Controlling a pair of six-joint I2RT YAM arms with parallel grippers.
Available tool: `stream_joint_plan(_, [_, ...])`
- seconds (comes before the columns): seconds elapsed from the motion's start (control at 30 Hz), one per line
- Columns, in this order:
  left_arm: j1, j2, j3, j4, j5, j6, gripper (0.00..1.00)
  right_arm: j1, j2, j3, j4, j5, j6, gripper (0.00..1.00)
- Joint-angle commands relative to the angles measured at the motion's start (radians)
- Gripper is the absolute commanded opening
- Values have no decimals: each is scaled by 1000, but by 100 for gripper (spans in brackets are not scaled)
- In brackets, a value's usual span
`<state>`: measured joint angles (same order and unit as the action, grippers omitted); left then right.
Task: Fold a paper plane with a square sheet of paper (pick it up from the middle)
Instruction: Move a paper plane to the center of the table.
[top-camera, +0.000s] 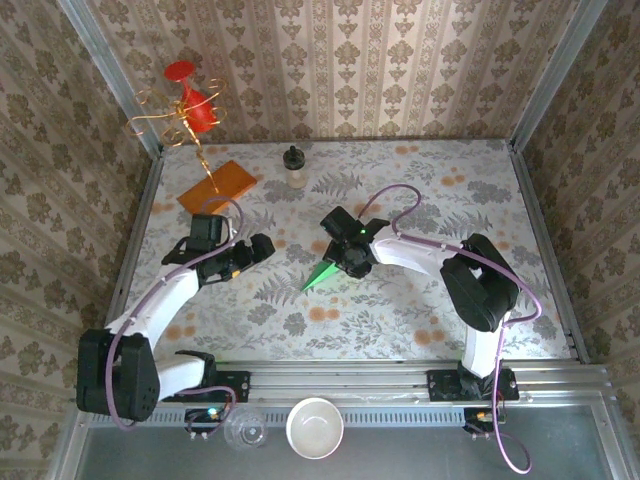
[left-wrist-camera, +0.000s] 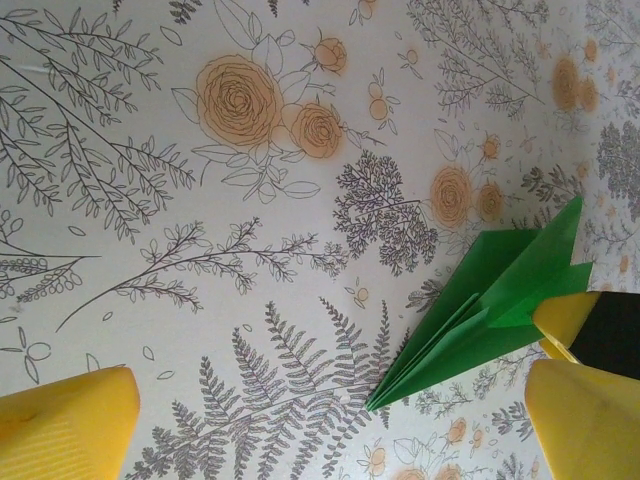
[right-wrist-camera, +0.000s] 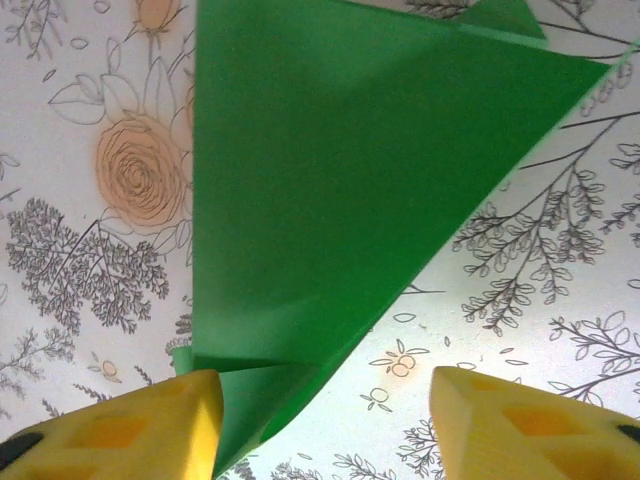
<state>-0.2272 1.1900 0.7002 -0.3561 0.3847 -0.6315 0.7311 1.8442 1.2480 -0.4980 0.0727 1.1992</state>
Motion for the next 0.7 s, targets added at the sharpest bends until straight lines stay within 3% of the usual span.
stream_joint_plan(0.0, [8, 16, -11, 19, 30, 8, 100, 4, -4, -25, -33, 53, 50, 54])
stream_joint_plan(0.33, [8, 29, -4, 27, 41, -11, 100, 4, 6, -28, -13, 36, 65, 38])
stream_joint_plan(0.67, [8, 37, 1, 36, 63, -28, 100, -2, -46, -51, 24, 54, -17, 4])
